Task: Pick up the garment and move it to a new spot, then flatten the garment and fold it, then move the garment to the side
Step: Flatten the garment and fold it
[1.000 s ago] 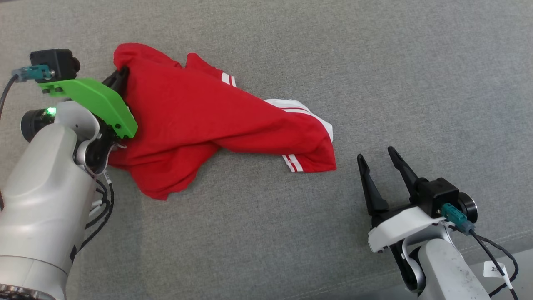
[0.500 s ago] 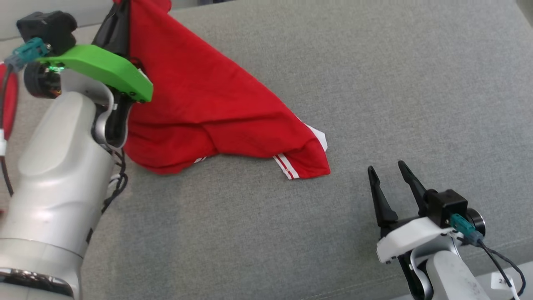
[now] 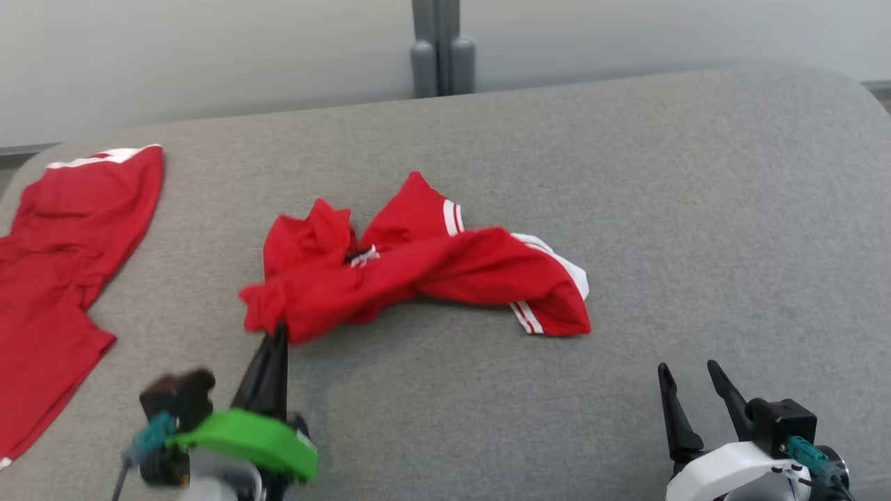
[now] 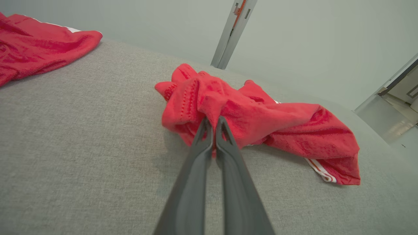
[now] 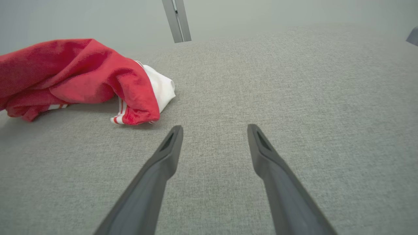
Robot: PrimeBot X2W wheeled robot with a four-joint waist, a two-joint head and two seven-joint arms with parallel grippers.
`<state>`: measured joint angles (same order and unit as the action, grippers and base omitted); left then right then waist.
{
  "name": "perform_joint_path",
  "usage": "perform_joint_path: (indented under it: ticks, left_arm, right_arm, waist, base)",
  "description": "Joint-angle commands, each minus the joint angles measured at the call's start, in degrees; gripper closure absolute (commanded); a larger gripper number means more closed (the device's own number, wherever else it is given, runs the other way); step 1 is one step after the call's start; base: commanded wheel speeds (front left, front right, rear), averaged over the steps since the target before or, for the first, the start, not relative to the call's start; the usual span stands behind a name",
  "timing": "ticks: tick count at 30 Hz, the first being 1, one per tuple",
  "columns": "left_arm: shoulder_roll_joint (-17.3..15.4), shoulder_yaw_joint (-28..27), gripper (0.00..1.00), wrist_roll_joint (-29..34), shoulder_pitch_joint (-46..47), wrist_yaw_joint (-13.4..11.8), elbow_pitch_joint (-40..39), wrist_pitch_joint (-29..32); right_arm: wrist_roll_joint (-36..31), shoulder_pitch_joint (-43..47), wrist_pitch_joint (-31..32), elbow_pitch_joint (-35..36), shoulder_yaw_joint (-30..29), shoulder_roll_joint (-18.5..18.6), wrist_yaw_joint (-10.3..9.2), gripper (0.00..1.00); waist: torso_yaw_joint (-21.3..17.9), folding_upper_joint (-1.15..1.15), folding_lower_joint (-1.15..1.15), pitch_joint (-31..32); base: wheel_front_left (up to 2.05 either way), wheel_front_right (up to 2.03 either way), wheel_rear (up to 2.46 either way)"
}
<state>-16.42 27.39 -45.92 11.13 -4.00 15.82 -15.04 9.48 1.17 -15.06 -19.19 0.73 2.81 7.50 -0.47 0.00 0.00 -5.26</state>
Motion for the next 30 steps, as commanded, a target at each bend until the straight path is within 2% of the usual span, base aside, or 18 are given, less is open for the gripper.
perform_joint_path:
  ticks: [1, 4, 7, 11, 14, 15, 16, 20, 23, 27, 30]
  left_arm:
    - [0.34, -1.06, 1.0, 0.89, -3.69, -0.35, -1.36, -0.16]
    - [1.96, -3.34, 1.0, 2.12, -9.6, 0.88, -2.87, -0.17]
    - [4.59, -5.76, 1.0, 3.75, -14.17, 3.55, -2.99, -0.12]
    - [7.73, -9.25, 1.0, 8.76, -18.02, 7.42, -1.29, -0.12]
    - [9.81, -12.17, 0.99, 12.48, -20.13, 9.16, -0.22, -0.12]
    - [10.35, -13.15, 0.47, 13.68, -21.14, 9.51, 0.57, -0.12]
    - [10.76, -13.63, 0.0, 14.7, -22.06, 9.75, 1.34, -0.12]
    - [11.55, -15.62, 0.0, 18.82, -25.26, 10.39, 4.57, -0.12]
    - [11.64, -18.68, 0.0, 20.99, -27.06, 9.36, 6.12, -0.12]
    - [12.22, -24.0, 0.0, 23.49, -28.32, 8.11, 4.22, -0.12]
    - [12.79, -27.18, 0.0, 24.75, -28.05, 8.58, 1.13, -0.12]
  right_arm:
    - [-0.08, 0.87, -0.18, -0.03, -0.19, 0.14, -0.02, 0.0]
    - [-0.39, 1.23, -0.18, -0.24, -0.19, 0.15, -0.02, 0.0]
    - [-0.64, 1.42, -0.18, -0.51, -0.14, 0.16, -0.02, 0.0]
    - [-0.78, 2.1, -0.18, -0.8, -0.12, 0.15, -0.02, 0.0]
    - [-0.72, 2.24, -0.18, -0.82, -0.14, 0.15, -0.02, 0.0]
    - [-0.66, 2.33, -0.18, -0.86, -0.15, 0.15, -0.02, 0.0]
    - [-0.57, 2.46, -0.18, -0.88, -0.16, 0.14, -0.02, 0.0]
    - [-0.28, 3.36, -0.18, -0.79, -0.27, 0.13, -0.02, 0.0]
    - [-0.26, 3.53, -0.18, -0.47, -0.66, 0.16, -0.02, 0.0]
    - [-0.4, 4.38, -0.18, -0.05, -1.21, 0.14, -0.02, 0.0]
    - [-0.84, 4.79, -0.18, 0.31, -1.55, 0.13, -0.02, 0.0]
  waist:
    - [3.53, 0.0, 0.0, 3.37]
    - [4.32, 0.0, 0.0, 4.19]
    - [4.88, 0.0, 0.0, 5.21]
    - [4.91, 0.0, 0.0, 6.15]
    - [4.61, 0.0, 0.0, 6.7]
    - [4.42, 0.0, 0.0, 7.0]
    - [4.23, 0.0, 0.0, 7.24]
    - [3.37, 0.0, 0.0, 8.29]
    - [2.89, 0.0, 0.0, 8.66]
    - [2.95, 0.0, 0.0, 9.13]
    - [3.16, 0.0, 0.0, 9.55]
  base:
    - [0.0, 0.0, 0.0]
    - [0.0, 0.0, 0.0]
    - [0.0, 0.0, 0.0]
    - [0.0, 0.0, 0.0]
    - [0.0, 0.0, 0.0]
    - [0.0, 0.0, 0.0]
    - [0.0, 0.0, 0.0]
    - [0.0, 0.0, 0.0]
    - [0.0, 0.0, 0.0]
    - [0.0, 0.0, 0.0]
    - [0.0, 0.0, 0.0]
